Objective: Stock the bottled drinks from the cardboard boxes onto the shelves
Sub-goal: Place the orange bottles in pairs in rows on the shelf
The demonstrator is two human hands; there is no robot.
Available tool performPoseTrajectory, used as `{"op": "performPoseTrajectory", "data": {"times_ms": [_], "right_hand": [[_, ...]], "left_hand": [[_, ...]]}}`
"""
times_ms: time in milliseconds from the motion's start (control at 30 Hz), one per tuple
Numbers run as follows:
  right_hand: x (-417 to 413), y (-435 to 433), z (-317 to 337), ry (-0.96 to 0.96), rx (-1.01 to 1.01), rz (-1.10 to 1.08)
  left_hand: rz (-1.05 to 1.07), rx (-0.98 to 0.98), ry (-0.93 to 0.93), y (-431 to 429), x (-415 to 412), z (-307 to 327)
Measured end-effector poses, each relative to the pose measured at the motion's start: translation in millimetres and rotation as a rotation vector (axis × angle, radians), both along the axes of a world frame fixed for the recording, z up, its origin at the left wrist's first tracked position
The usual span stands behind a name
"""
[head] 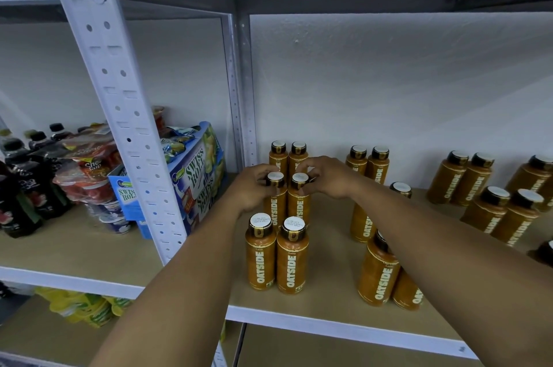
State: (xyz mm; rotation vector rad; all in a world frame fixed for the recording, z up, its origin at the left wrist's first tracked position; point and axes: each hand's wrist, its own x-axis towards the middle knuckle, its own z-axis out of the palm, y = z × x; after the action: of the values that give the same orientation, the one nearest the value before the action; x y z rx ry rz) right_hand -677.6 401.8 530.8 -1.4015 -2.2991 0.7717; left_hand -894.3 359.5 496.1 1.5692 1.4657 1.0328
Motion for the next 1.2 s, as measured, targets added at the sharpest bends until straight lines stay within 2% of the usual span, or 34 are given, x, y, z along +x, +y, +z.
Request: {"op": "performPoseTrajectory", "data": {"times_ms": [1200], "right_hand": [[5,-8,3,0.007,-0.011,-0.022]], "left_hand": [[0.060,0.000,-0.002,-8,5,6]]}}
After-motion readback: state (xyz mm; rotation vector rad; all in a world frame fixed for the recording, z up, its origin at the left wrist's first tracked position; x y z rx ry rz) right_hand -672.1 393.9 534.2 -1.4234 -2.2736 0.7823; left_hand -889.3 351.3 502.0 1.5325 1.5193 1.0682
